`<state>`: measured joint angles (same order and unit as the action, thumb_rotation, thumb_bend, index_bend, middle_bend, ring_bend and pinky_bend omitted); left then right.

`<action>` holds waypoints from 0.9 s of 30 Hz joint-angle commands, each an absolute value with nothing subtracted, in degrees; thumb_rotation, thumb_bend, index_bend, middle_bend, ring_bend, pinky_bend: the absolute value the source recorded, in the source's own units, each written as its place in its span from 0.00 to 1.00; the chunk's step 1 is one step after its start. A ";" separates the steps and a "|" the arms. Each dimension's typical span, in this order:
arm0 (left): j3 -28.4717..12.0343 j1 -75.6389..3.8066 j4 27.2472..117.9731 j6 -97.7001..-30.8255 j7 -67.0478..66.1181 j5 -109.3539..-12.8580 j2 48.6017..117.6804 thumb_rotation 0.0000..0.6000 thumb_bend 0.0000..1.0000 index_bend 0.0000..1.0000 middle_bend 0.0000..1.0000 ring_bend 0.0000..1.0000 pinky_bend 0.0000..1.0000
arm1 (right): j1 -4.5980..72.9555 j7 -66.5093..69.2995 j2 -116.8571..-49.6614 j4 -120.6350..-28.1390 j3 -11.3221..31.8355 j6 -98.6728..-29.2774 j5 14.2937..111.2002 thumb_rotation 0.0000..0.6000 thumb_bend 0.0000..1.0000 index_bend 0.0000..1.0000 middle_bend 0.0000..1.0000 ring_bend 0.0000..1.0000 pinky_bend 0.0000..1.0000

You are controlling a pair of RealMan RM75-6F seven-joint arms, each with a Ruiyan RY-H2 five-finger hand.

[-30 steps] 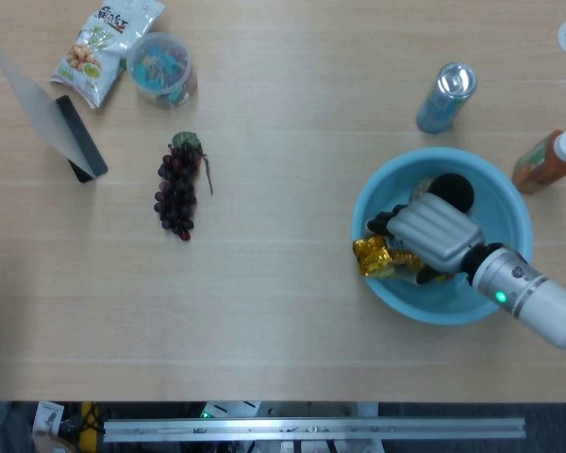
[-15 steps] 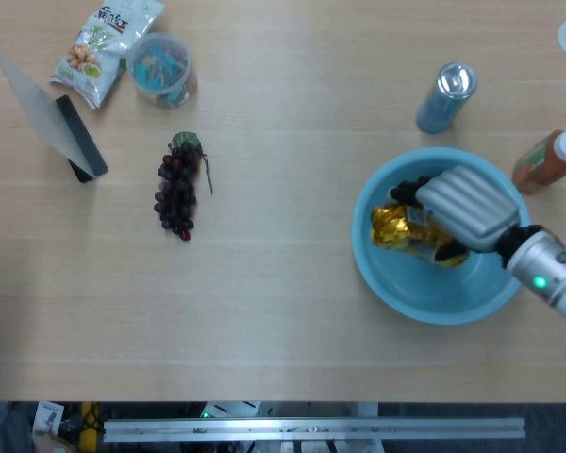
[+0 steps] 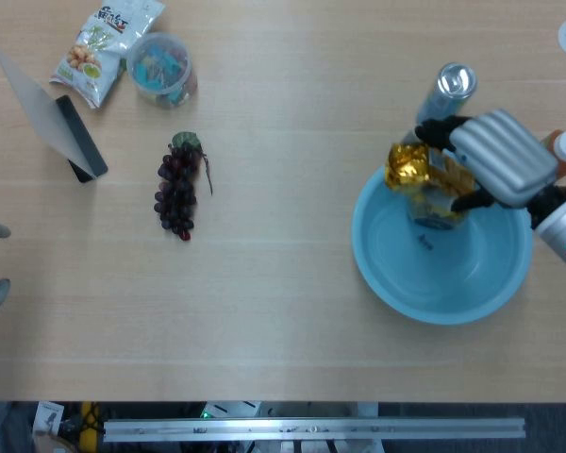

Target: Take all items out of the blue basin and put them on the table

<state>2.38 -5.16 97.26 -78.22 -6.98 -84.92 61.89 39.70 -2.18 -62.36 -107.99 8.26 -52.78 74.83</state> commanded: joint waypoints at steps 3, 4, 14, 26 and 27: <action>2.37 -4.60 97.21 -78.79 -6.62 -84.29 61.27 1.00 0.27 0.31 0.31 0.25 0.32 | 43.69 -5.21 -65.76 -105.89 12.50 -51.26 68.77 1.00 0.40 0.52 0.51 0.56 0.77; 2.40 -4.52 97.17 -78.83 -6.52 -84.21 61.18 1.00 0.27 0.31 0.31 0.25 0.32 | 44.32 -5.93 -66.29 -105.49 12.99 -51.07 67.79 1.00 0.40 0.52 0.51 0.56 0.77; 2.61 -3.92 97.03 -79.32 -5.36 -84.18 60.46 1.00 0.27 0.31 0.31 0.25 0.32 | 52.28 -16.36 -74.54 -98.48 16.55 -50.14 57.33 1.00 0.37 0.52 0.51 0.55 0.77; 2.89 -3.41 97.56 -79.66 -5.52 -84.35 59.80 1.00 0.27 0.31 0.31 0.25 0.32 | 62.00 -25.57 -84.35 -88.45 17.12 -47.27 42.37 1.00 0.35 0.47 0.45 0.50 0.68; 2.90 -3.40 97.62 -79.70 -5.56 -84.43 59.78 1.00 0.27 0.31 0.31 0.25 0.32 | 62.76 -26.27 -84.97 -87.42 17.00 -47.04 41.20 1.00 0.35 0.45 0.44 0.49 0.66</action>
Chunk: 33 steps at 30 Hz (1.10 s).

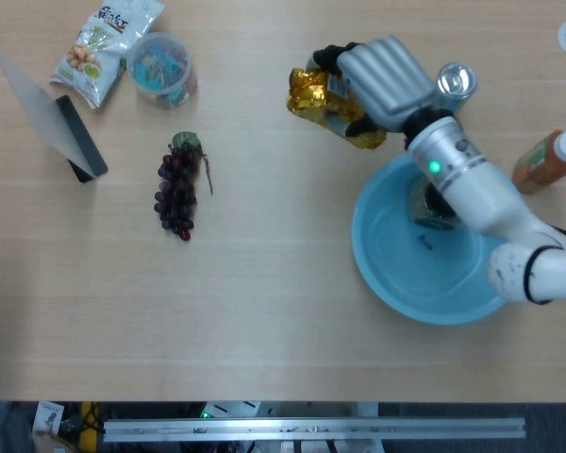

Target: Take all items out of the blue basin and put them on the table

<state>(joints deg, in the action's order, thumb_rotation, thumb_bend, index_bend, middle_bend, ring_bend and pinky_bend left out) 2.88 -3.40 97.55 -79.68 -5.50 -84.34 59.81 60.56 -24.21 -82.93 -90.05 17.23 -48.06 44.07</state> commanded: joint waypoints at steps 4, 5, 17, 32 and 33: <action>2.71 -3.39 97.73 -79.99 -5.53 -84.58 59.71 1.00 0.27 0.31 0.31 0.25 0.32 | 64.77 -27.85 -86.11 -85.46 16.61 -45.83 37.41 1.00 0.34 0.35 0.38 0.42 0.57; 2.67 -3.38 97.71 -80.09 -5.49 -84.66 59.70 1.00 0.27 0.31 0.31 0.25 0.32 | 65.16 -28.14 -86.22 -85.16 16.47 -45.51 36.61 1.00 0.34 0.29 0.35 0.38 0.54; 1.95 -3.38 97.01 -81.77 -4.39 -86.17 60.41 1.00 0.27 0.31 0.31 0.25 0.32 | 66.35 -26.58 -84.84 -85.67 15.10 -43.53 34.82 1.00 0.22 0.00 0.15 0.19 0.38; 0.11 -2.77 92.38 -86.79 -0.75 -88.63 63.95 1.00 0.27 0.31 0.31 0.25 0.32 | 54.98 -21.53 -66.81 -106.34 8.17 -48.80 60.48 1.00 0.19 0.16 0.31 0.27 0.44; 0.14 -2.71 91.98 -86.83 -0.46 -88.62 64.11 1.00 0.27 0.31 0.31 0.25 0.32 | 54.14 -21.89 -65.41 -107.41 7.04 -48.99 62.00 1.00 0.17 0.17 0.33 0.28 0.45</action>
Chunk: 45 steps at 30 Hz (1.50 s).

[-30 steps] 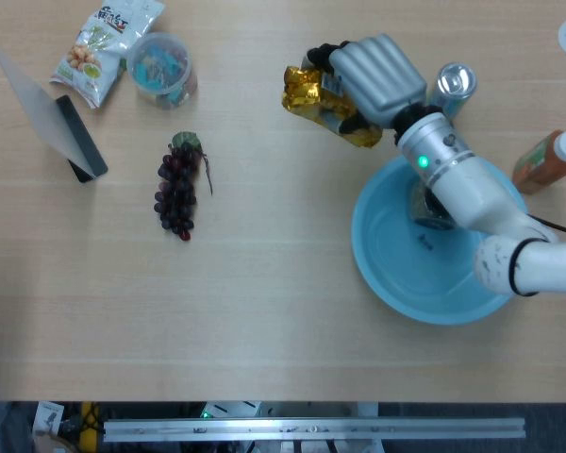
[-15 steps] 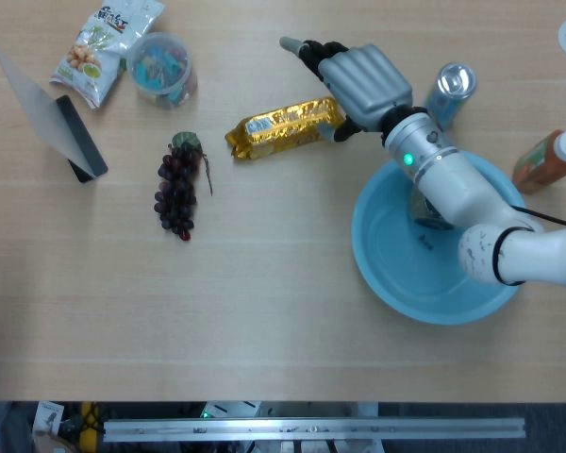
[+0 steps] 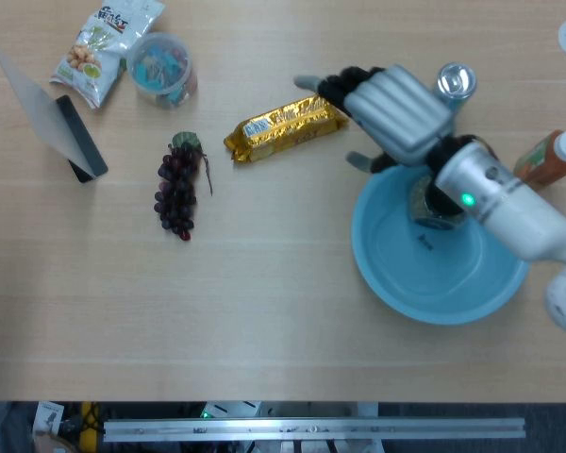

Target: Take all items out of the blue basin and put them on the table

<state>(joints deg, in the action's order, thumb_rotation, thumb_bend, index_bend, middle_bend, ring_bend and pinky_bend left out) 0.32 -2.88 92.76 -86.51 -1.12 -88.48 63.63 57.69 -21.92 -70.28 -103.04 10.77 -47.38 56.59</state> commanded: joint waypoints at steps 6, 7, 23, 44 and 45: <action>0.74 -2.37 91.00 -86.34 0.50 -88.45 64.12 1.00 0.27 0.31 0.31 0.25 0.32 | 50.77 -25.24 -59.63 -110.98 2.21 -49.69 64.80 1.00 0.07 0.20 0.36 0.33 0.49; 0.81 -2.36 90.86 -86.00 0.62 -88.18 64.11 1.00 0.27 0.31 0.31 0.25 0.32 | 50.21 -26.32 -58.96 -111.28 1.36 -49.91 64.55 1.00 0.06 0.20 0.36 0.33 0.49; 1.50 -2.87 90.88 -83.24 0.73 -87.27 64.30 1.00 0.27 0.31 0.31 0.25 0.32 | 48.76 -34.85 -62.67 -106.54 -3.50 -47.95 57.54 1.00 0.02 0.21 0.36 0.33 0.50; 1.71 -2.64 89.14 -82.53 2.35 -86.58 64.72 1.00 0.27 0.31 0.31 0.25 0.32 | 51.10 -40.25 -69.25 -101.47 -3.93 -47.89 51.38 1.00 0.02 0.21 0.36 0.33 0.50; 1.76 -2.61 89.02 -82.49 2.48 -86.60 64.74 1.00 0.27 0.31 0.31 0.25 0.32 | 51.16 -40.42 -69.53 -101.26 -4.01 -47.93 51.06 1.00 0.02 0.21 0.36 0.33 0.50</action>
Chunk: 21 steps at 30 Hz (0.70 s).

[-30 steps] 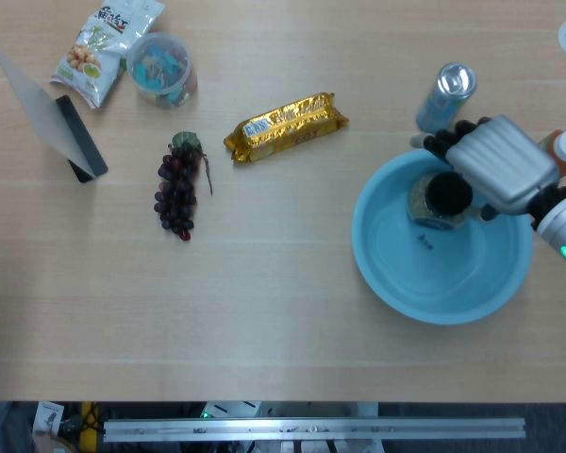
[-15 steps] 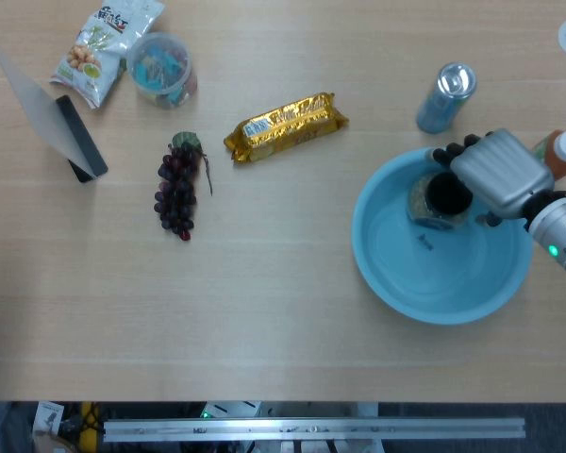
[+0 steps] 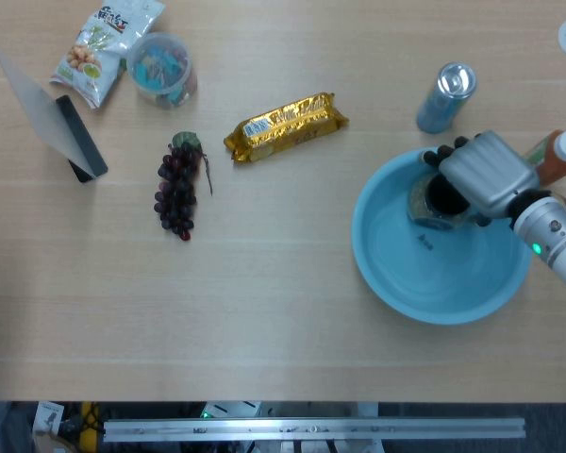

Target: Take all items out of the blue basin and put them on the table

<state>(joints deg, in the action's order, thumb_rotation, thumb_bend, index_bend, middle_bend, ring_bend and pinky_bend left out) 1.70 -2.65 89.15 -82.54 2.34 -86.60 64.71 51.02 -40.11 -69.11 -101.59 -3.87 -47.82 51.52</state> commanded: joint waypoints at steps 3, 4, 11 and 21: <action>1.81 -2.59 88.76 -82.40 2.72 -86.60 64.73 1.00 0.27 0.31 0.31 0.25 0.32 | 51.33 -40.81 -70.19 -100.71 -4.29 -47.85 50.44 1.00 0.02 0.21 0.36 0.33 0.50; 1.80 -2.60 88.71 -82.38 2.75 -86.58 64.74 1.00 0.27 0.31 0.31 0.25 0.32 | 51.37 -40.92 -70.38 -100.59 -4.39 -47.82 50.33 1.00 0.02 0.21 0.36 0.33 0.50; 1.80 -2.64 88.37 -82.20 3.01 -86.55 64.87 1.00 0.27 0.31 0.31 0.25 0.32 | 51.69 -41.73 -71.46 -100.02 -4.98 -47.92 49.68 1.00 0.03 0.23 0.36 0.34 0.50; 1.72 -2.76 88.02 -81.84 3.32 -86.37 65.05 1.00 0.27 0.31 0.31 0.25 0.32 | 51.75 -42.07 -71.85 -100.03 -5.44 -48.67 49.12 1.00 0.10 0.27 0.36 0.36 0.52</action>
<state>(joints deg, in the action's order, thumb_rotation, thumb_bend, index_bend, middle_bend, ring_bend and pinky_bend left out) 1.72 -2.77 88.00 -81.85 3.34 -86.39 65.06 51.76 -42.07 -71.84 -100.02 -5.44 -48.66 49.13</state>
